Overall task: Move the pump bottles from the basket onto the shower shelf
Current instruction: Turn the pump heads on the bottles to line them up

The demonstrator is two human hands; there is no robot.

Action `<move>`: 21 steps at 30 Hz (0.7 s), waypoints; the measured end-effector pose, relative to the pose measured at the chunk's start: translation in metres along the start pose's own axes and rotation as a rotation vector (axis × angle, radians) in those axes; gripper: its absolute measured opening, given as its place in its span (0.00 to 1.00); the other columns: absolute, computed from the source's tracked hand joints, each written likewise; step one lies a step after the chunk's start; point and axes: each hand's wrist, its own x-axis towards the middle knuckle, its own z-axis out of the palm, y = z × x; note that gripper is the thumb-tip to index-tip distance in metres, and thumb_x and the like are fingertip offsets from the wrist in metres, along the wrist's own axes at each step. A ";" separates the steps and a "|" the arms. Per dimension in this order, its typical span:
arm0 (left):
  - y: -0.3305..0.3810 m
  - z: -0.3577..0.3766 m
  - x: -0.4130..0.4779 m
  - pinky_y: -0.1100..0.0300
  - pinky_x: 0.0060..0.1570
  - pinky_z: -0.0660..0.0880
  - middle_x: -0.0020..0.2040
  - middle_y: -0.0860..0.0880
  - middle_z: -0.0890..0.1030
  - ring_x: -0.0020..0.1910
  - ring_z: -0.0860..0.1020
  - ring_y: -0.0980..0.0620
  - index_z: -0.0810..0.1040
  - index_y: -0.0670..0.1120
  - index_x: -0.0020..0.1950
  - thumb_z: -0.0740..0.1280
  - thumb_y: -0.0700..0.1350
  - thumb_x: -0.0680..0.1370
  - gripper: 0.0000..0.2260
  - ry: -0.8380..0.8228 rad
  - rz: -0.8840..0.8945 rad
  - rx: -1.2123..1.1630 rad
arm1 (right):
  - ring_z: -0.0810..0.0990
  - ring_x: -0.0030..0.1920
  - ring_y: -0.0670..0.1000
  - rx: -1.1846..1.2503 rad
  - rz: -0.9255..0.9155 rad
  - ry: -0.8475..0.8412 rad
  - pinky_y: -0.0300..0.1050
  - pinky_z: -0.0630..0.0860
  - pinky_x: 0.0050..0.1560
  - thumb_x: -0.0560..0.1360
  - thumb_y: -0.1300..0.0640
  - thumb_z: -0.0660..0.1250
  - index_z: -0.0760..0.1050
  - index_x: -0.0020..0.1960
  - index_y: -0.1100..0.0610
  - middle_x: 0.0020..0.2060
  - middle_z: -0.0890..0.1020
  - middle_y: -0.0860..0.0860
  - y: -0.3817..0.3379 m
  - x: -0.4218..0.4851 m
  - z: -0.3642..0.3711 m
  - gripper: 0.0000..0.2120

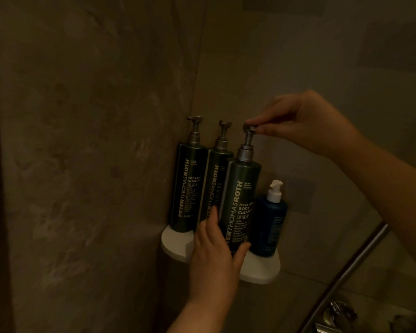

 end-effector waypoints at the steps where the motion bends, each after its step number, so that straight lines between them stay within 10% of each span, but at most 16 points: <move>1: 0.000 0.000 0.000 0.63 0.62 0.63 0.71 0.49 0.61 0.69 0.63 0.52 0.45 0.50 0.75 0.64 0.62 0.72 0.40 0.002 0.002 0.009 | 0.80 0.44 0.45 0.000 -0.001 -0.001 0.30 0.73 0.47 0.70 0.63 0.71 0.81 0.55 0.59 0.43 0.82 0.54 0.000 0.000 0.000 0.13; 21: 0.003 0.001 0.000 0.62 0.62 0.64 0.71 0.48 0.62 0.69 0.64 0.52 0.46 0.48 0.76 0.64 0.62 0.72 0.41 0.005 -0.029 0.039 | 0.78 0.39 0.35 0.039 -0.021 0.031 0.25 0.69 0.42 0.70 0.63 0.72 0.81 0.54 0.59 0.39 0.79 0.43 0.009 -0.001 0.005 0.12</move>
